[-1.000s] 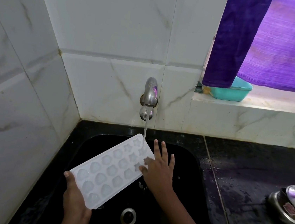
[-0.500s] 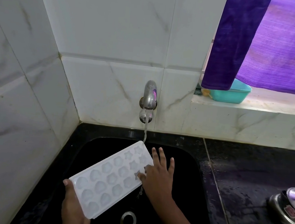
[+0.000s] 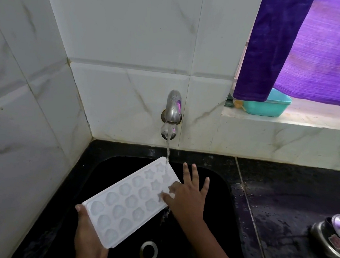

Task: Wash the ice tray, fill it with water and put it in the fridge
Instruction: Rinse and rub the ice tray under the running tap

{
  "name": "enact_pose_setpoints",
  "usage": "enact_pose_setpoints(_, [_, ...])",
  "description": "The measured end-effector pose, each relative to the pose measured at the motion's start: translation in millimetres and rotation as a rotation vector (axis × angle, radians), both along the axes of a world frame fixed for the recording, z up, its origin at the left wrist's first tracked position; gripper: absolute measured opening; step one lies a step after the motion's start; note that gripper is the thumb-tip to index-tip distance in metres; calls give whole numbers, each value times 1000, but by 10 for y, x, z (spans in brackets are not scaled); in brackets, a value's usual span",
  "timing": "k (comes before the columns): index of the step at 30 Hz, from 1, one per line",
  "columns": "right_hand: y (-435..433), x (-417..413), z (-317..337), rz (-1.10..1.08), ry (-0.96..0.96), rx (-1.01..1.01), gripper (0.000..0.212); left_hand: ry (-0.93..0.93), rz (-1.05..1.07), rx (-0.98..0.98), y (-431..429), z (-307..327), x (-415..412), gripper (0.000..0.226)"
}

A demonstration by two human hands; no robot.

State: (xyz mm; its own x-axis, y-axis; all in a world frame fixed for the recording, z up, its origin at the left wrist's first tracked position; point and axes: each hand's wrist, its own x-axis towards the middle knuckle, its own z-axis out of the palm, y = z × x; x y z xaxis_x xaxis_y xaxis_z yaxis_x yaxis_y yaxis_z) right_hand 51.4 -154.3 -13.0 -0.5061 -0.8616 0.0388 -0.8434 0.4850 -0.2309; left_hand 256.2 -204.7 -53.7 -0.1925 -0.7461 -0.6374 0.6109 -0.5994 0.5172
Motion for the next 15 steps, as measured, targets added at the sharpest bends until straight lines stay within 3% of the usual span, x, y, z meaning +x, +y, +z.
enact_pose_setpoints(2, [-19,68,-22,22,111,-10,38,60,-32,-41,7,70,-91,64])
enact_pose_setpoints(5, [17,47,-69,92,98,-92,36,35,-33,-84,-13,79,-106,62])
enact_pose_setpoints(7, [93,-20,-98,107,-76,-226,33,40,-48,-44,-24,35,-82,63])
enact_pose_setpoints(9, [201,-74,-88,85,-387,-427,29,4,-80,14,-41,5,-57,72])
enact_pose_setpoints(11, [277,-136,-82,89,-578,-498,43,10,-99,59,-33,31,-92,74])
enact_pose_setpoints(13, [286,-254,-110,79,-498,-429,52,41,-123,97,-21,20,-144,70])
enact_pose_setpoints(15, [234,-407,-140,51,-201,-267,63,24,-174,124,-29,43,-214,74])
